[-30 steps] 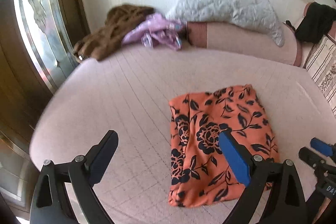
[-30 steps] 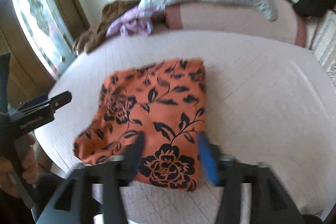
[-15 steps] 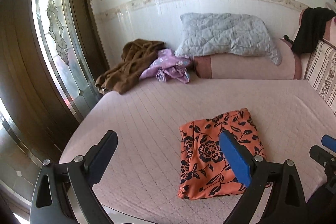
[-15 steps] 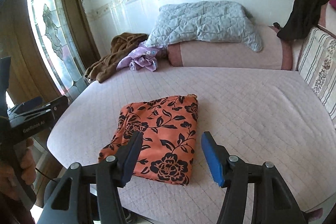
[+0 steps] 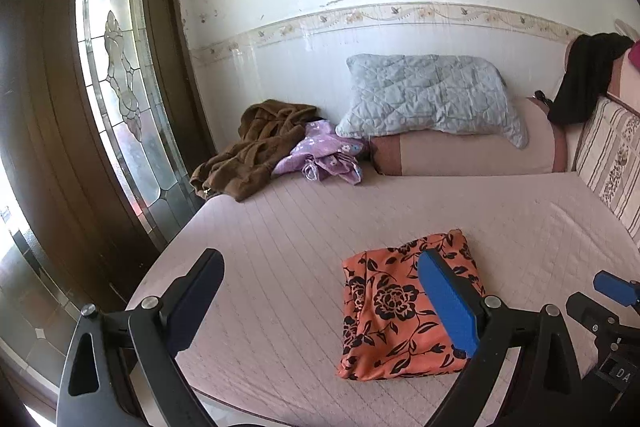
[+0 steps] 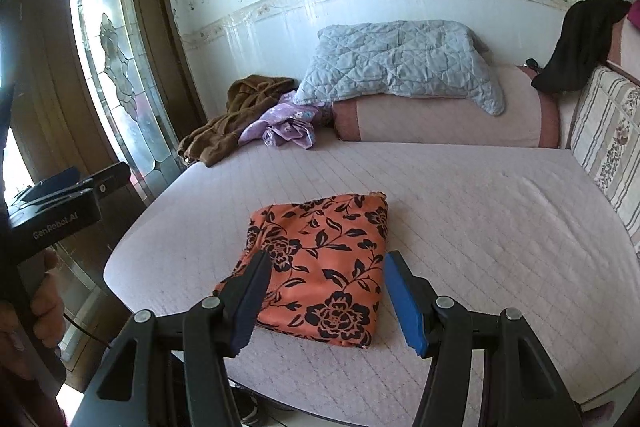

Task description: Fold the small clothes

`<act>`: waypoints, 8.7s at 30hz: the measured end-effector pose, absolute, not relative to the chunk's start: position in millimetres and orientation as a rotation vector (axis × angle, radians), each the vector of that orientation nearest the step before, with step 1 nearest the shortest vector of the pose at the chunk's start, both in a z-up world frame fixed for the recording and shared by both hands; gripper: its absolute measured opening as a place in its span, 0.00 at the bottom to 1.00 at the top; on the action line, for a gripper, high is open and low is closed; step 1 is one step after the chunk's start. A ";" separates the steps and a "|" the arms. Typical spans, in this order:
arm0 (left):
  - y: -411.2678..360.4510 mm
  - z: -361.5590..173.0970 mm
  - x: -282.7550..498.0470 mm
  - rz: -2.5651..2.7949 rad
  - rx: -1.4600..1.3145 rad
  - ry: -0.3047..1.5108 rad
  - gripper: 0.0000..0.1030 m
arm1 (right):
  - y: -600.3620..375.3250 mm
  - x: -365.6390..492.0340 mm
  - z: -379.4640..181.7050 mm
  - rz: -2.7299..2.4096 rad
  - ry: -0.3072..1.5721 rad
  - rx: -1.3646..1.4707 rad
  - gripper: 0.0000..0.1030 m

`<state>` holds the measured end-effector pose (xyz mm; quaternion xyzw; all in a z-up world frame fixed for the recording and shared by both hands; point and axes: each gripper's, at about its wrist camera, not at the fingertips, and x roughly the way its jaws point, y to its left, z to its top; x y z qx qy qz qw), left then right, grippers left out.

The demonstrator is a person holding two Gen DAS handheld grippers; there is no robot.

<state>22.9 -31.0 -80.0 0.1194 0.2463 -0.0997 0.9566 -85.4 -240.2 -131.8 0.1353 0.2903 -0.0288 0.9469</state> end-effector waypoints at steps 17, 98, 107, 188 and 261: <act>-11.9 -246.0 156.6 -0.226 0.154 0.964 0.97 | -255.6 6.1 -236.9 -0.049 0.843 0.361 0.37; 5.1 -304.9 181.4 -0.247 0.229 0.998 0.63 | -191.0 182.6 -265.6 0.055 1.068 0.353 0.42; 1.6 -311.5 194.1 -0.249 0.246 1.013 0.63 | -156.5 266.2 -303.7 0.053 1.082 0.293 0.44; 4.1 -313.3 204.5 -0.387 0.139 1.081 0.74 | -224.9 268.5 -281.5 0.030 1.049 0.457 0.34; -33.8 -319.5 206.8 -0.410 0.156 1.088 0.80 | -280.3 83.1 -304.2 0.197 0.795 0.561 0.45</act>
